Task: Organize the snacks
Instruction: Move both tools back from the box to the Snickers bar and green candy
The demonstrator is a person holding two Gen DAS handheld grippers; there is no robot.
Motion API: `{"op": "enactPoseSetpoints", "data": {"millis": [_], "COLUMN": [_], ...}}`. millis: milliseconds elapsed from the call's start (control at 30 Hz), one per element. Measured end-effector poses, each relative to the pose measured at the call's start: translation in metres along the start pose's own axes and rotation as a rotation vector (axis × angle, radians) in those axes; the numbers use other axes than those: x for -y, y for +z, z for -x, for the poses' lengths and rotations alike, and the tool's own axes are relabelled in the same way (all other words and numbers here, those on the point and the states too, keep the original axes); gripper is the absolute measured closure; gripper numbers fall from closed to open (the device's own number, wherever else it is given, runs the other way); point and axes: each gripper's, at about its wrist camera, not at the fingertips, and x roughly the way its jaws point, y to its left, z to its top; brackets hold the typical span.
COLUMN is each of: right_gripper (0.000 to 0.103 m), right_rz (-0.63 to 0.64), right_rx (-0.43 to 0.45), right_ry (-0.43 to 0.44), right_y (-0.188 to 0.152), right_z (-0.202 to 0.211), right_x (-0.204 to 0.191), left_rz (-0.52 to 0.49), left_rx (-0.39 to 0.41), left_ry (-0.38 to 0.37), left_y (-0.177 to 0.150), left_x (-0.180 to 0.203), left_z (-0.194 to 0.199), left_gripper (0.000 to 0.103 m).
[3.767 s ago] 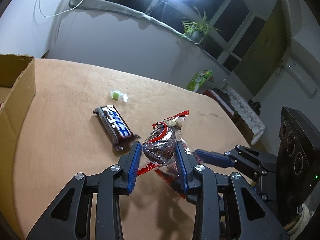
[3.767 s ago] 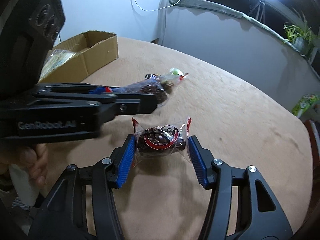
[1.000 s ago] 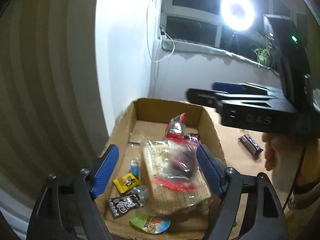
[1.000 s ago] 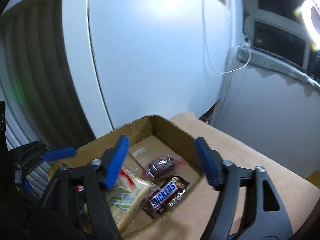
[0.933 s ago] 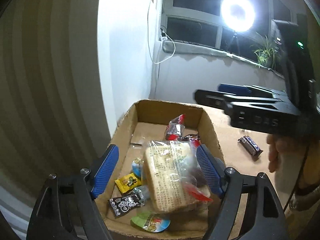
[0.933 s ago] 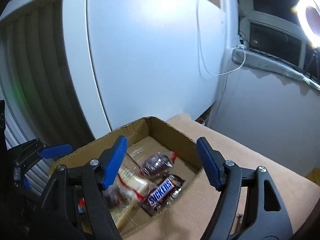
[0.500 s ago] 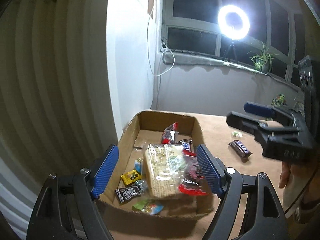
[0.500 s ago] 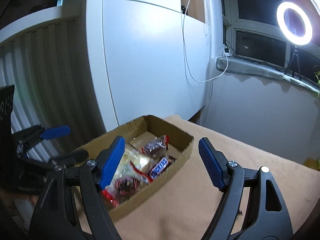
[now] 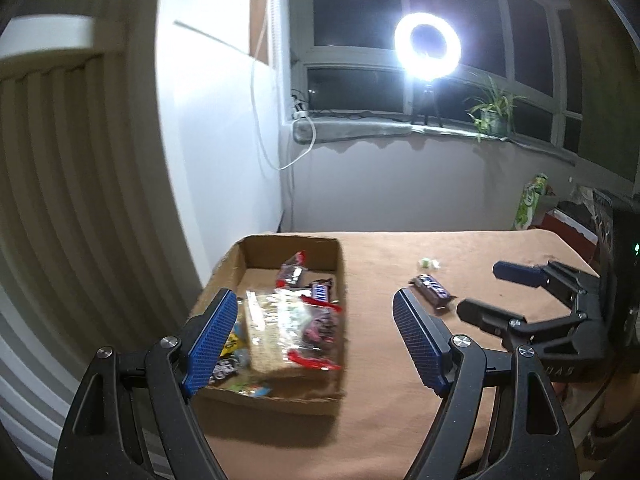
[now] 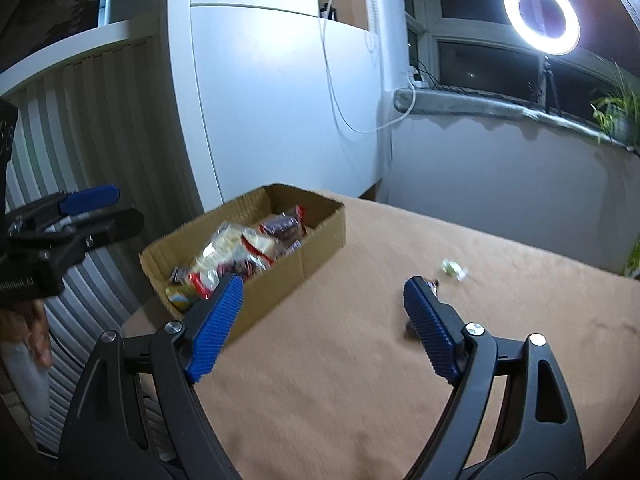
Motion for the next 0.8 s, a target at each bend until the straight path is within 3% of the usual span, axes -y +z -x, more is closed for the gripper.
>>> {"op": "enactPoseSetpoints", "data": {"millis": [300,533,633,800], "right_gripper": [0.018,0.018,0.018,0.018], "right_rz": [-0.062,-0.088,-0.085,-0.036], "right_rx": [-0.016,-0.011,-0.036,-0.09], "right_ry": [-0.027,-0.075,-0.102,-0.078], "right_y": [-0.035,-0.035,-0.034,-0.017], "right_z": [0.028,0.03,0.019,-0.017], "right_x": [0.034,0.07,0.095,0.144], "left_rz": [-0.07,-0.095,-0.072,0.057], "left_rx": [-0.02,-0.087,-0.124,-0.199], "left_ry": [-0.054,-0.139,-0.171,-0.196], "left_y": [0.002,-0.005,-0.011,-0.019], "left_x": [0.05,0.089,0.101,0.118], "left_z": [-0.001,-0.033,-0.054,-0.104], "left_gripper": [0.023,0.023,0.023,0.023]}}
